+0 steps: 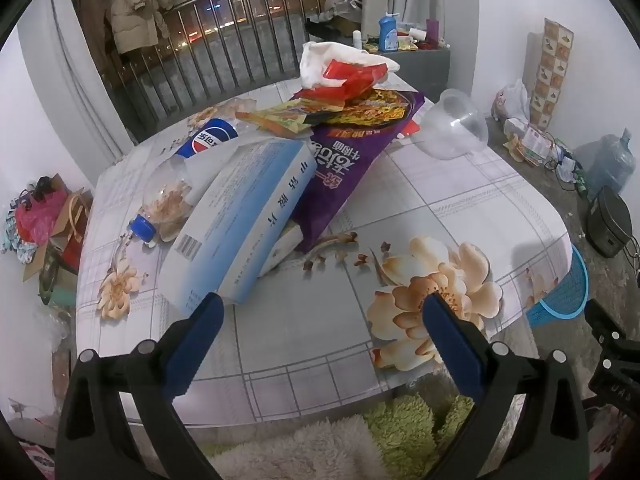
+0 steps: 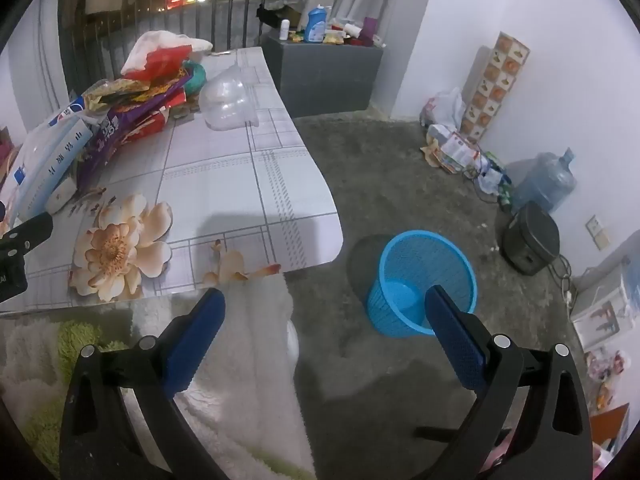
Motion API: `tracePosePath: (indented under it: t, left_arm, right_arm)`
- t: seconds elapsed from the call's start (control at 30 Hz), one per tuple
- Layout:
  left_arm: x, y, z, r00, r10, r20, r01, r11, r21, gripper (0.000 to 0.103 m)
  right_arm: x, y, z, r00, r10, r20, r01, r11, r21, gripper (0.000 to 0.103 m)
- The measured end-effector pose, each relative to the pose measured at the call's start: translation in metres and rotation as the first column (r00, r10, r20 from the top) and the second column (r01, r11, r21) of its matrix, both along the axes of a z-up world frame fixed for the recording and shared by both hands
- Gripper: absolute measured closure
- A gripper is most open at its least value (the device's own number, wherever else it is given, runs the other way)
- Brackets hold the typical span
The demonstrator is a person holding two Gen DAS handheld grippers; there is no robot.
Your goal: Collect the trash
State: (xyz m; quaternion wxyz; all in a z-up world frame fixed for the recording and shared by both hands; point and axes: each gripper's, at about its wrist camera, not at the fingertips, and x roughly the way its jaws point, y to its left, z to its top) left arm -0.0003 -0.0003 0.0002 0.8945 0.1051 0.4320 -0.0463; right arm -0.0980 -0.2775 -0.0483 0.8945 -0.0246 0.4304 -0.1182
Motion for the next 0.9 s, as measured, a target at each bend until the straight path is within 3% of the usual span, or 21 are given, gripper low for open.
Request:
tracePosePath:
  t: [0.9]
  left_arm:
    - [-0.0032, 0.0013, 0.0027, 1.0, -0.014, 0.006, 0.014, 1.0, -0.013, 0.006]
  right_arm:
    - [0.0001, -0.0072, 0.0049, 1.0, -0.02, 0.005, 0.02, 0.999, 0.025, 0.008]
